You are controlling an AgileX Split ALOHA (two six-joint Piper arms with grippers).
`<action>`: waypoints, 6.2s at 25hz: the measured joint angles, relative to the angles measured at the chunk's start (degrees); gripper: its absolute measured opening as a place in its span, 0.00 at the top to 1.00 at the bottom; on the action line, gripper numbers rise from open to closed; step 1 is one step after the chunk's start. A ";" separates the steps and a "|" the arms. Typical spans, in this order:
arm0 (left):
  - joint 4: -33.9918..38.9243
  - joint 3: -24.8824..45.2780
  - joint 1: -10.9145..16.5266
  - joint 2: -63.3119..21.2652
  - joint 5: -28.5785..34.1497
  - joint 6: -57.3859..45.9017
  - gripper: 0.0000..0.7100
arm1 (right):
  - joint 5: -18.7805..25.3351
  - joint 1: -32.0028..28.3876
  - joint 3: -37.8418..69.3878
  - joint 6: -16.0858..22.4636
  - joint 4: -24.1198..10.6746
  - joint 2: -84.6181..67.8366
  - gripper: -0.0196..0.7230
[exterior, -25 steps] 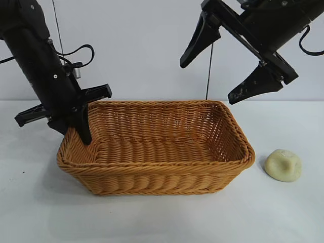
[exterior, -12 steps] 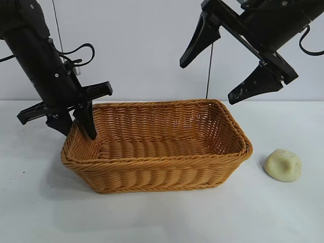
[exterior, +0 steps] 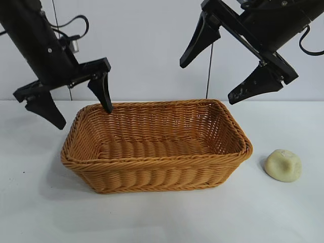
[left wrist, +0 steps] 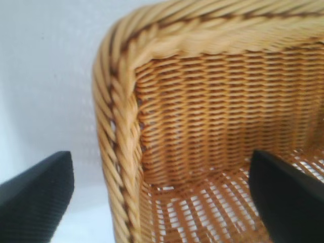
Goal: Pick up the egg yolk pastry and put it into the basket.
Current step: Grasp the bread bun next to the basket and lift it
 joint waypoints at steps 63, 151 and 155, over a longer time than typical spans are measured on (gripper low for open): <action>14.60 39.56 11.90 -70.17 14.57 4.27 0.02 | 0.05 0.00 0.00 0.21 -0.06 0.00 0.04; 13.27 59.08 11.90 -114.64 5.90 4.51 0.03 | -5.68 -10.83 -0.13 17.99 -31.61 20.53 0.77; 13.27 59.08 11.90 -114.64 5.90 4.51 0.03 | -4.41 -10.83 -0.13 17.99 -31.59 18.60 0.79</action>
